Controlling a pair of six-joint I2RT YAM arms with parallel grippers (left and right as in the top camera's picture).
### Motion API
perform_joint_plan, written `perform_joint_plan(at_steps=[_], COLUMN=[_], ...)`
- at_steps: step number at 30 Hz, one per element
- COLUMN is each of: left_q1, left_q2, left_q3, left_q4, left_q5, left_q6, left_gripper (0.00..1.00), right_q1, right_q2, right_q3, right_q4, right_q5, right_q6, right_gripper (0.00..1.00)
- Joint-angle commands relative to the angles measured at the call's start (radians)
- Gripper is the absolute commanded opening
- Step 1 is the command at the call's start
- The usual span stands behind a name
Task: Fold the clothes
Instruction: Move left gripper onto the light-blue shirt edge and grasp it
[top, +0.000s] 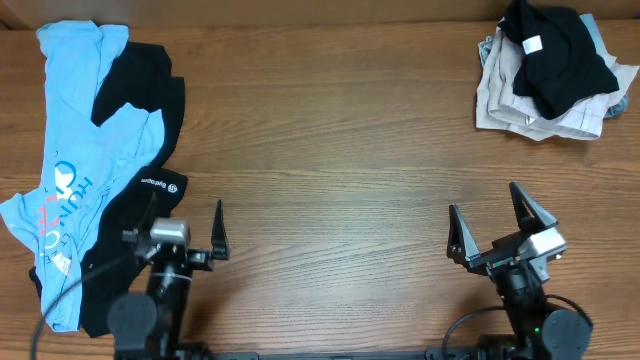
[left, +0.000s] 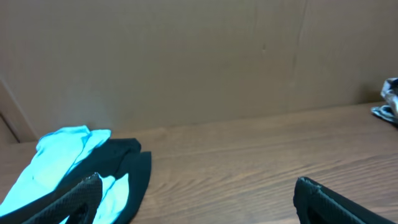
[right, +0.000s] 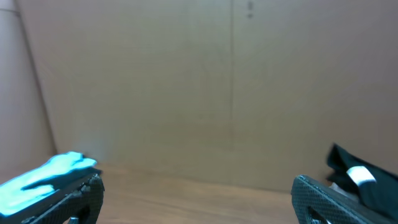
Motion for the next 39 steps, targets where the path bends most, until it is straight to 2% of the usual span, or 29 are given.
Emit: perform_joint_plan(at_steps=[1,5,11,16,21,25,31,34,39], left_q1=[0.007,0.007,0.007,0.007,0.007,0.011,0.071,0.116,0.165], left_q2=[0.164,0.415,0.78,1.032,1.178,1.266,1.386,1.452,1.554], left_q3=[0.162,0.396,0.772,0.99,1.025,1.025,1.025,1.025,1.025], left_q4=[-0.067,-0.245,-0.535,-0.667,-0.579,-0.459,-0.335,-0.32,-0.301], left_q5=[0.028,0.034,0.039,0.048,0.048,0.01,-0.12,-0.124,-0.124], left_q6=[0.011,0.029,0.04,0.039,0.04,0.078,0.079,0.063,0.042], left_gripper=[1.0,1.0,1.0,1.0,1.0,1.0,0.99,0.94,0.86], right_q1=[0.004,0.004,0.004,0.004,0.004,0.009,0.06,0.13,0.256], right_q2=[0.115,0.326,0.726,1.038,1.258,1.4,1.573,1.643,1.684], right_q3=[0.13,0.318,0.66,0.878,0.916,0.916,0.916,0.916,0.916], right_q4=[-0.02,-0.126,-0.405,-0.529,-0.379,-0.273,-0.22,-0.196,-0.193], right_q5=[-0.077,-0.167,-0.233,-0.362,-0.479,-0.482,-0.476,-0.423,-0.183], right_q6=[0.02,0.02,0.02,0.02,0.093,0.166,0.166,0.167,0.171], right_gripper=[1.0,1.0,1.0,1.0,1.0,1.0,0.88,0.84,0.8])
